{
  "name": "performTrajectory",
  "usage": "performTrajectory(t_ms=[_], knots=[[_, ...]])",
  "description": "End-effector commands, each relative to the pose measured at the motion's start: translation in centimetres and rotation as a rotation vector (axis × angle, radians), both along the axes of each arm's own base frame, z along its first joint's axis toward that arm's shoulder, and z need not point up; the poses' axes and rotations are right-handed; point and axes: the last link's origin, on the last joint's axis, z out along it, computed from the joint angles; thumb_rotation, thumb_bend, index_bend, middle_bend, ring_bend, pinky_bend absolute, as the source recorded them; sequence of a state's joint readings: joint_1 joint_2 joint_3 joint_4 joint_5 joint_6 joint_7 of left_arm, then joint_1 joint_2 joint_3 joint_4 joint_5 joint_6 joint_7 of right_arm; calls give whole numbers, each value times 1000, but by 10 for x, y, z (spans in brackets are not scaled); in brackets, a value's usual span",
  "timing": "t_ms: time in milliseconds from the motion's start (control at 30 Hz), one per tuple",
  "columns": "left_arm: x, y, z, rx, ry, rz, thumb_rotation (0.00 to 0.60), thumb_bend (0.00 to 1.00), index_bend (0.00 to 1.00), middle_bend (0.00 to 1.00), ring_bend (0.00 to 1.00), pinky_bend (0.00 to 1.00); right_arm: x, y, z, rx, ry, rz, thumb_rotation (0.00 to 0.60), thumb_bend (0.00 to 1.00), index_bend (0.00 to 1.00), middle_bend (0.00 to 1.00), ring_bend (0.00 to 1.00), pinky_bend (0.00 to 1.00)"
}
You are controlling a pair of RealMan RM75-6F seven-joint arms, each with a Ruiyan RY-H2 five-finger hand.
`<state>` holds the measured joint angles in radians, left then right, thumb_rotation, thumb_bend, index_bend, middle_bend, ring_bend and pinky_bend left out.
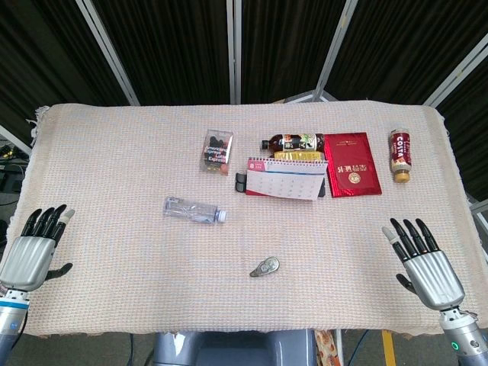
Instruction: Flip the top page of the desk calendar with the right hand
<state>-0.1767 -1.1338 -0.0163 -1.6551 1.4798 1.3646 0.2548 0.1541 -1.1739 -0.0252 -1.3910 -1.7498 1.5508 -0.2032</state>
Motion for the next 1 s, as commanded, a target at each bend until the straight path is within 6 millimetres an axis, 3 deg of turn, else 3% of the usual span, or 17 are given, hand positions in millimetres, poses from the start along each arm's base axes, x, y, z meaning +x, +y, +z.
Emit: performTrajectory(t_ms=[33, 467, 700, 767, 867, 900, 1000], knots=[[0, 1, 0, -3, 3, 8, 600, 35, 0, 0, 0, 0, -1, 0, 2, 3, 17, -29, 600, 16, 0, 0, 0, 0], [3, 2, 4, 28, -26, -14, 600, 34, 0, 0, 0, 0, 4, -8, 3, 2, -80, -73, 600, 14, 0, 0, 0, 0], [2, 3, 6, 46, -45, -24, 600, 34, 0, 0, 0, 0, 30, -28, -3, 90, -390, -149, 600, 88, 0, 0, 0, 0], [2, 4, 7, 51, -52, -26, 600, 34, 0, 0, 0, 0, 40, -37, -7, 130, -487, -181, 600, 136, 0, 11, 9, 43], [2, 4, 9, 62, -65, -30, 600, 34, 0, 0, 0, 0, 58, -50, -14, 188, -676, -243, 600, 219, 0, 174, 174, 284], [3, 4, 10, 69, -70, -33, 600, 34, 0, 0, 0, 0, 63, -54, -17, 210, -738, -263, 600, 252, 0, 265, 271, 361], [3, 4, 13, 92, -83, -45, 600, 33, 0, 0, 0, 0, 79, -66, -31, 294, -964, -359, 600, 338, 0, 447, 456, 459]])
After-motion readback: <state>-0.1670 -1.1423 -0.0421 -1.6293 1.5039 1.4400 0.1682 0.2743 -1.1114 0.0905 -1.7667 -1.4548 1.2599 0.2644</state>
